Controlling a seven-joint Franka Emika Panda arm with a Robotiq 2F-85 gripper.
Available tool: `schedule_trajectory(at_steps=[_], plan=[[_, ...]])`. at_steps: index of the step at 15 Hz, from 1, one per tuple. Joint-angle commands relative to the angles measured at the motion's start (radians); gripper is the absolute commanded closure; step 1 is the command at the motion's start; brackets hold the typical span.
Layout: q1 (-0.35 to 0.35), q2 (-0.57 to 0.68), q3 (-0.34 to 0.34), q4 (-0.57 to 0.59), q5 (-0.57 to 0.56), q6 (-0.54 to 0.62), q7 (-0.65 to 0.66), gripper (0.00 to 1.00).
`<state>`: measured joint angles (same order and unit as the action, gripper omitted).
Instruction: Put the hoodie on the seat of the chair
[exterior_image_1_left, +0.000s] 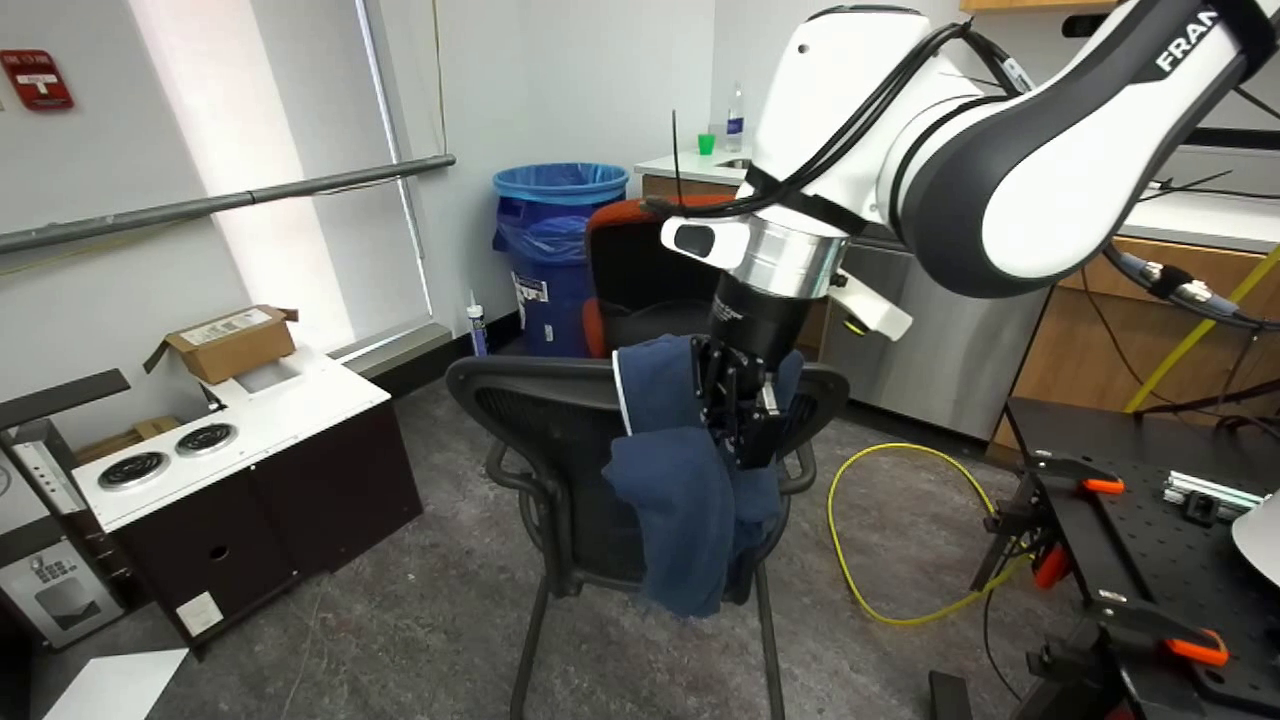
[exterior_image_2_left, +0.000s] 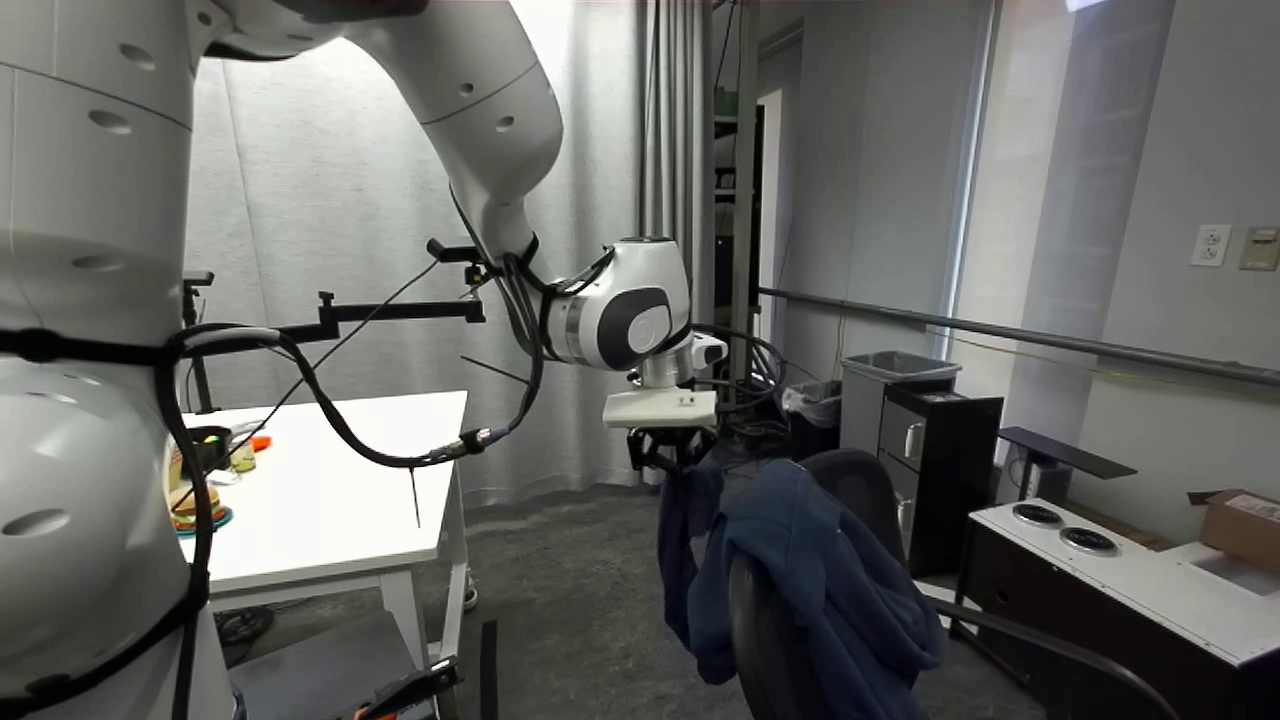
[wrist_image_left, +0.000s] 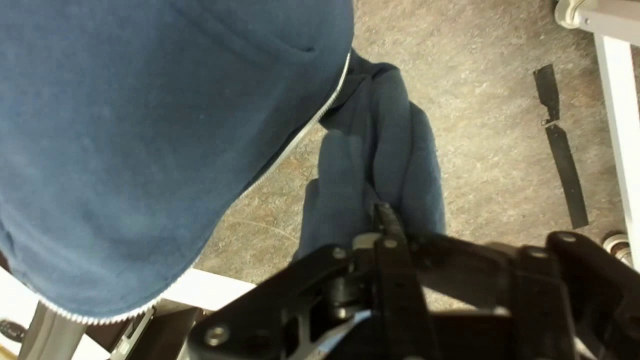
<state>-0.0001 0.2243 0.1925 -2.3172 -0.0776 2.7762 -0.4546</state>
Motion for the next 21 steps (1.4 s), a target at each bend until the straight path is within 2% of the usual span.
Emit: schedule_trajectory(at_steps=[1, 5, 10, 16, 21], plan=[[-0.004, -0.016, -0.029, -0.012, 0.001, -0.099, -0.003, 0.67], [-0.004, -0.018, -0.061, -0.011, -0.010, -0.171, -0.003, 0.36], [-0.005, -0.023, -0.078, -0.005, -0.008, -0.207, -0.011, 0.01], [-0.022, -0.070, -0.057, 0.034, 0.097, -0.232, -0.039, 0.00], [-0.033, -0.096, -0.102, 0.114, 0.148, -0.254, -0.007, 0.00]])
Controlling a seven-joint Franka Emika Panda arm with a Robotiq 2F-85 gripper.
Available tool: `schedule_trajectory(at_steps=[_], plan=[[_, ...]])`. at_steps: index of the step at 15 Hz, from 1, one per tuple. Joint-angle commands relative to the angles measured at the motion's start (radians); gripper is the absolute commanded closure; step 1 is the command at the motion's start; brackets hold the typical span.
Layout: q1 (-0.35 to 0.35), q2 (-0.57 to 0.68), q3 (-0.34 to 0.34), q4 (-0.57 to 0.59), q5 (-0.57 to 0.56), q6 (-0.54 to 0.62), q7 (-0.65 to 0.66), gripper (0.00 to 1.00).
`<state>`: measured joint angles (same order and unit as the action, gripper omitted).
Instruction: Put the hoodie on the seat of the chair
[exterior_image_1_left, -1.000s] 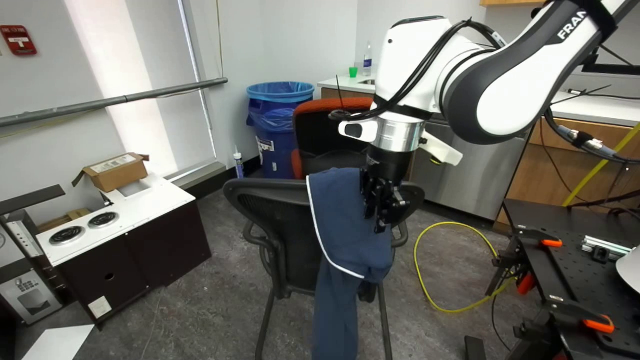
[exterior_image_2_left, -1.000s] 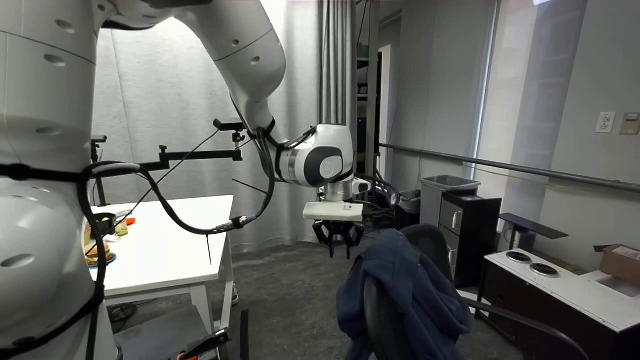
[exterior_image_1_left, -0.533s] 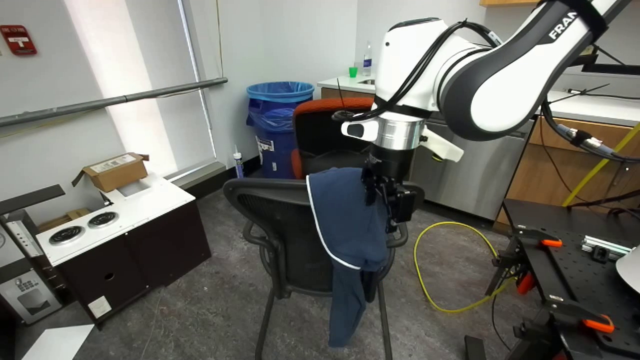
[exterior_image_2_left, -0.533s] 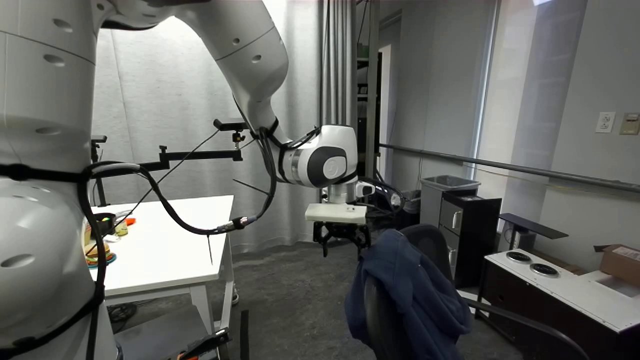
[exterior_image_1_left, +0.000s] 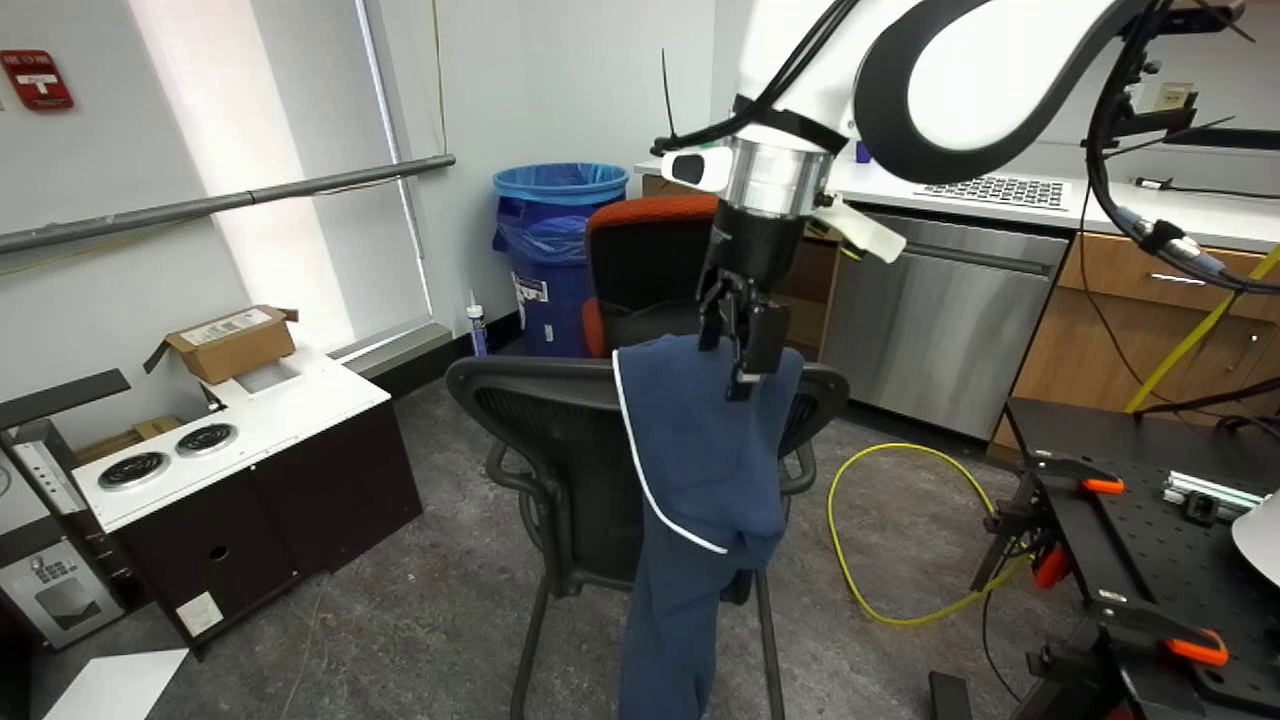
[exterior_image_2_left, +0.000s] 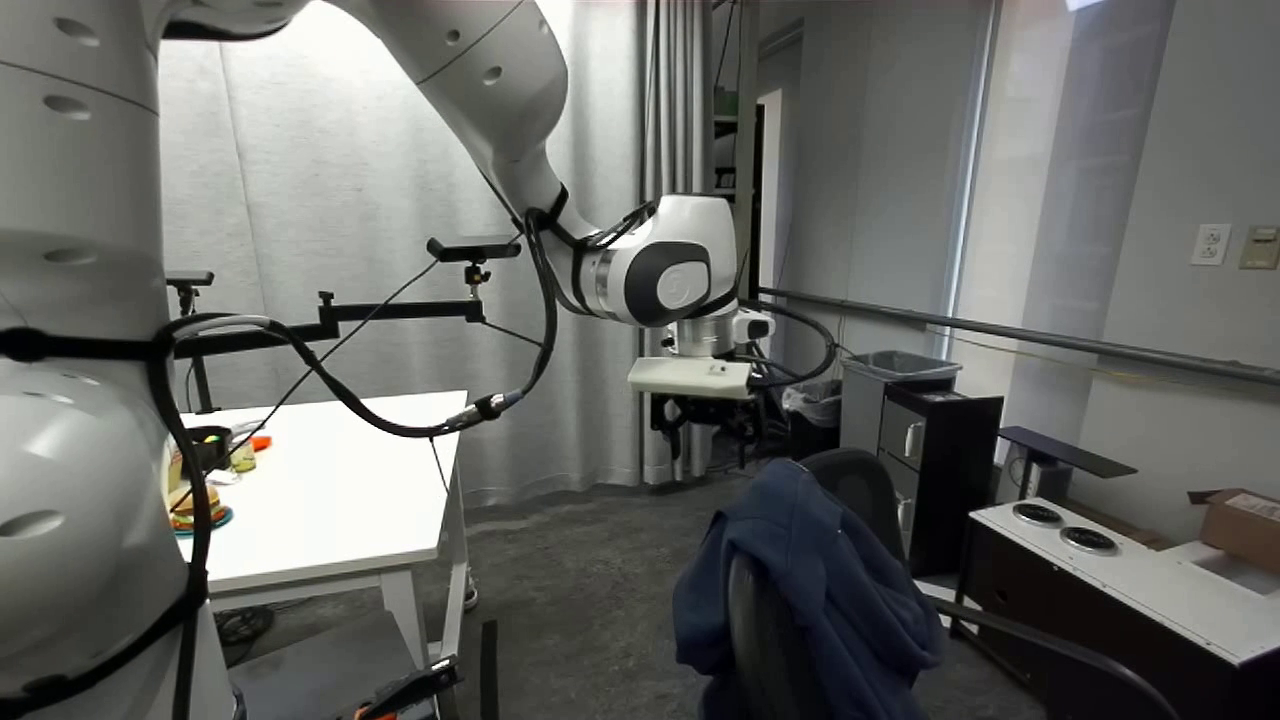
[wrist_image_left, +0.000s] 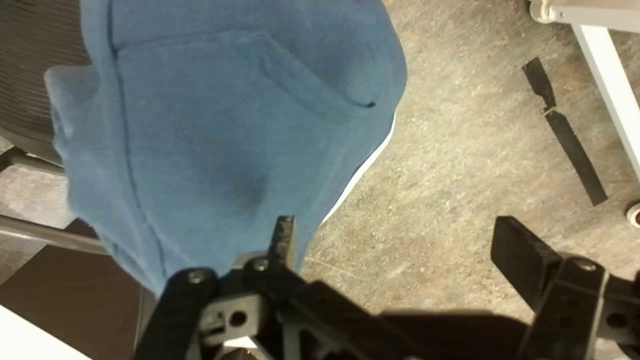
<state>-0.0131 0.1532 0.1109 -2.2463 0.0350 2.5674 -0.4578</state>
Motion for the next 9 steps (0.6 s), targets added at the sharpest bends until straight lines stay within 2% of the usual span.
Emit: schedule_trajectory(at_steps=[1, 9], plan=[[-0.025, -0.024, -0.037, 0.059, 0.027, -0.043, 0.015, 0.00], [-0.068, 0.047, -0.175, 0.140, -0.077, -0.015, 0.196, 0.00]])
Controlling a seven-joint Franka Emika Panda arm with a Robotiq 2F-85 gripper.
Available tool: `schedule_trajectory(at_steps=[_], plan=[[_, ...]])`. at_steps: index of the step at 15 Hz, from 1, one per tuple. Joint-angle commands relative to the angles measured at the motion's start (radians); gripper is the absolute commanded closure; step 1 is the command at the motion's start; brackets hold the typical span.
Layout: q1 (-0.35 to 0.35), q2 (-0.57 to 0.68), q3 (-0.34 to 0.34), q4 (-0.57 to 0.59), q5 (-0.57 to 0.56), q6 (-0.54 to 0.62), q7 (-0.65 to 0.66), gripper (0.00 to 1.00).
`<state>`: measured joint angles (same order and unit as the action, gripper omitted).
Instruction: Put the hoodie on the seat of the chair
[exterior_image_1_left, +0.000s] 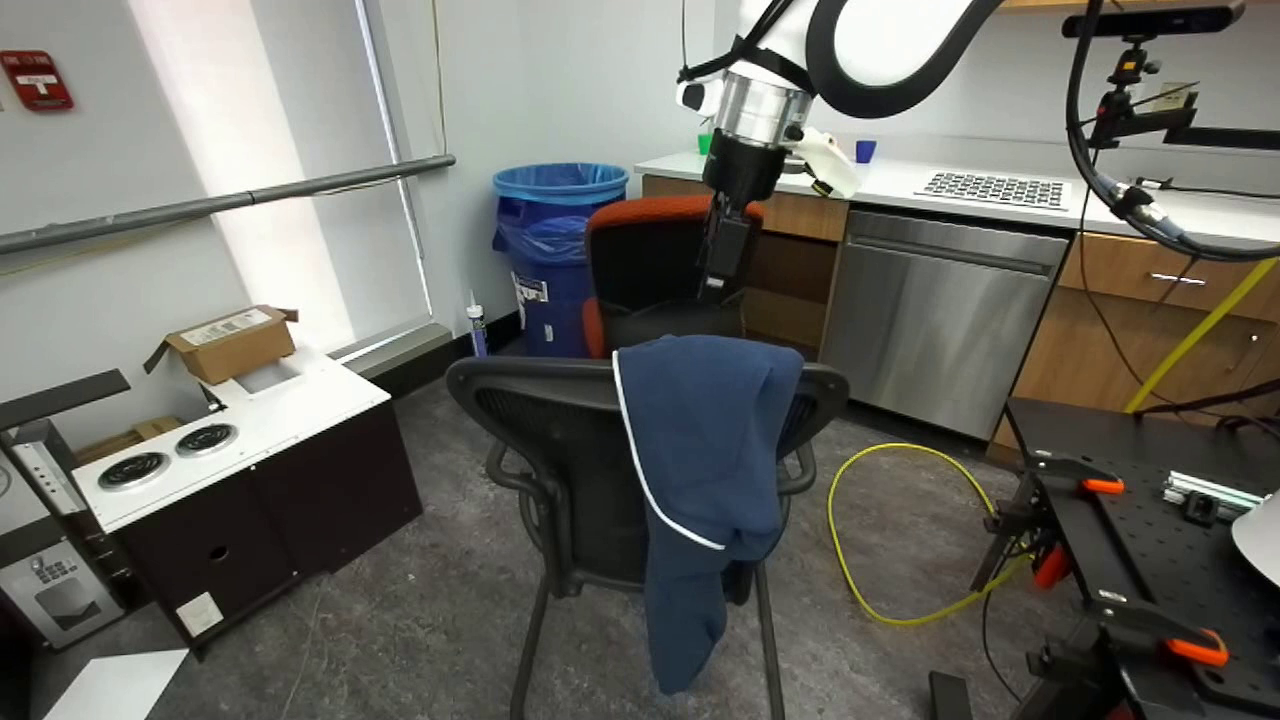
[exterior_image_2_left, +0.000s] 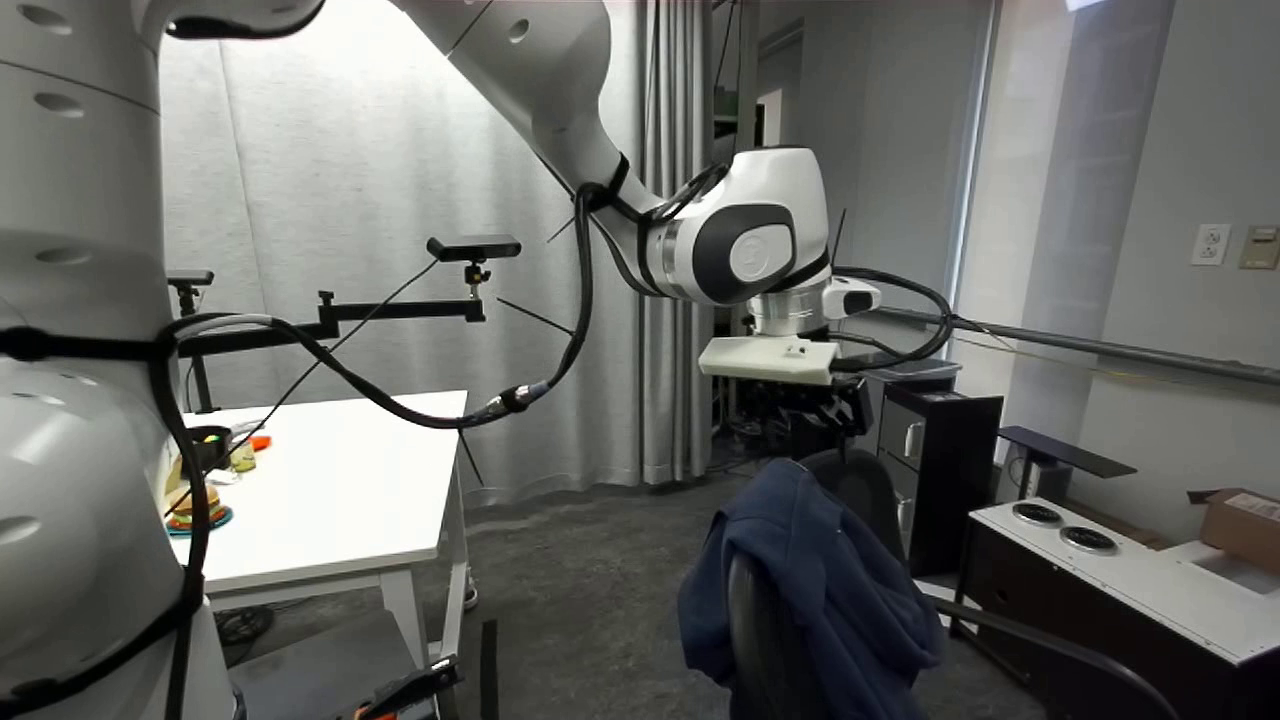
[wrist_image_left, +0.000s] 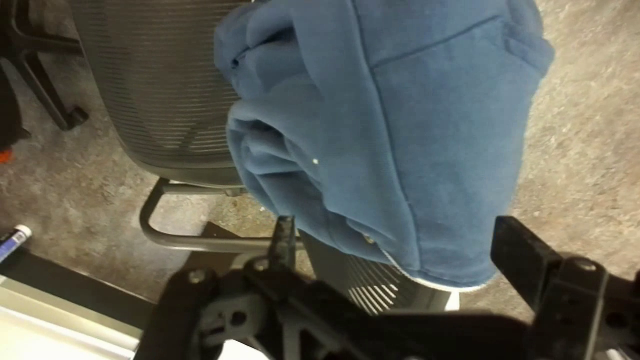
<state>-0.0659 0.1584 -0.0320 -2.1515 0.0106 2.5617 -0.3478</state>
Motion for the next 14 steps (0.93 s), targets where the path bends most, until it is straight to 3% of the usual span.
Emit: schedule_trajectory(at_steps=[1, 14], plan=[[-0.018, 0.054, -0.045, 0.052, -0.069, -0.009, 0.109, 0.00], [-0.012, 0.310, -0.126, 0.189, -0.153, 0.016, 0.333, 0.00]])
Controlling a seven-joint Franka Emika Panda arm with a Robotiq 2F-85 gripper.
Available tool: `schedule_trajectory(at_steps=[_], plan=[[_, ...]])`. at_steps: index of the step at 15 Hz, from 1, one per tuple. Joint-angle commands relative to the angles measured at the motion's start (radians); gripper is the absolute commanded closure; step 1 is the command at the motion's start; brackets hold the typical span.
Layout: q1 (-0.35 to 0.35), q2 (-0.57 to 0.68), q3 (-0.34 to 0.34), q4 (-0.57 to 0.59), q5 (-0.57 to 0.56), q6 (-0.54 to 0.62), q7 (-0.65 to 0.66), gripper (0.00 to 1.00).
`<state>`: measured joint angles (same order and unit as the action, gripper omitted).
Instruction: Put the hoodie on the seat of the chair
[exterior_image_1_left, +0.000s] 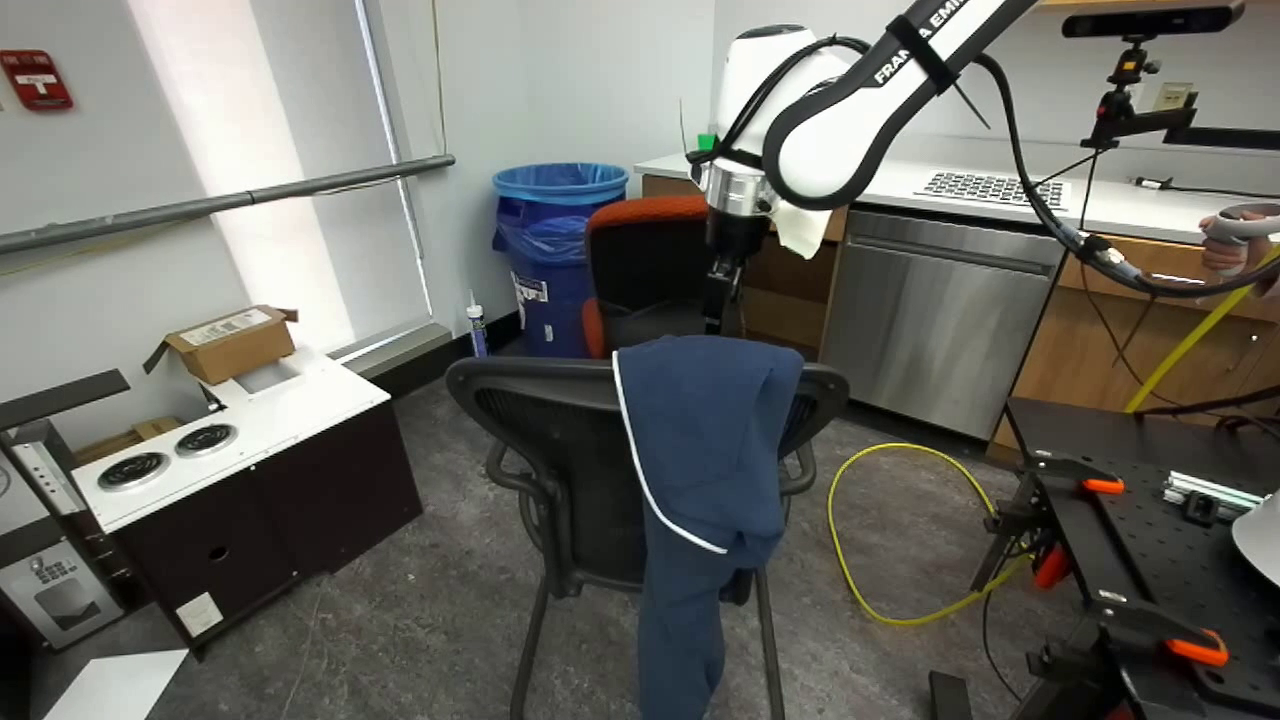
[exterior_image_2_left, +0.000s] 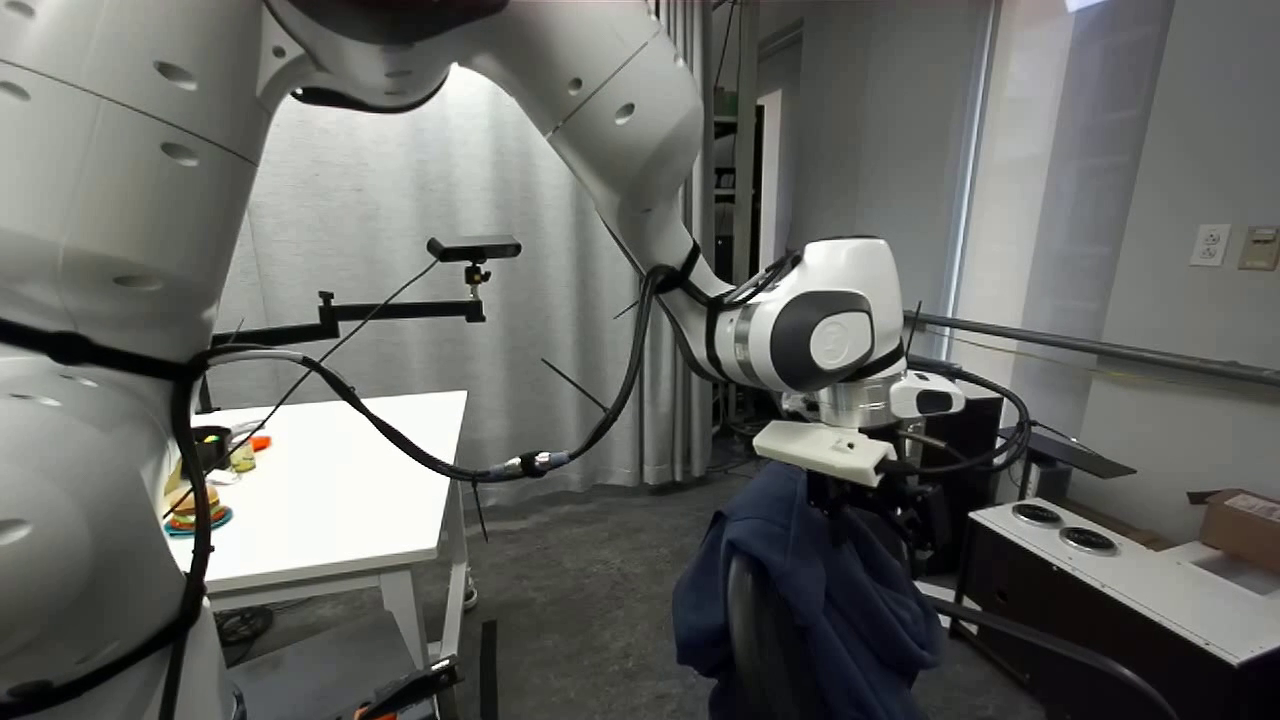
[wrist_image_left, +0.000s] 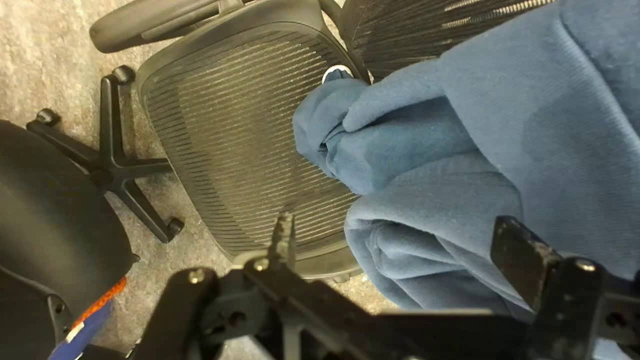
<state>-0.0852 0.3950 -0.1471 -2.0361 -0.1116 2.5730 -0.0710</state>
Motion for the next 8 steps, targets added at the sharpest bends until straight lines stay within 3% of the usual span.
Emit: schedule_trajectory(at_steps=[1, 8], plan=[[0.008, 0.090, -0.010, 0.089, -0.029, -0.001, 0.058, 0.00], [0.018, 0.191, -0.010, 0.225, -0.021, -0.016, 0.078, 0.00]])
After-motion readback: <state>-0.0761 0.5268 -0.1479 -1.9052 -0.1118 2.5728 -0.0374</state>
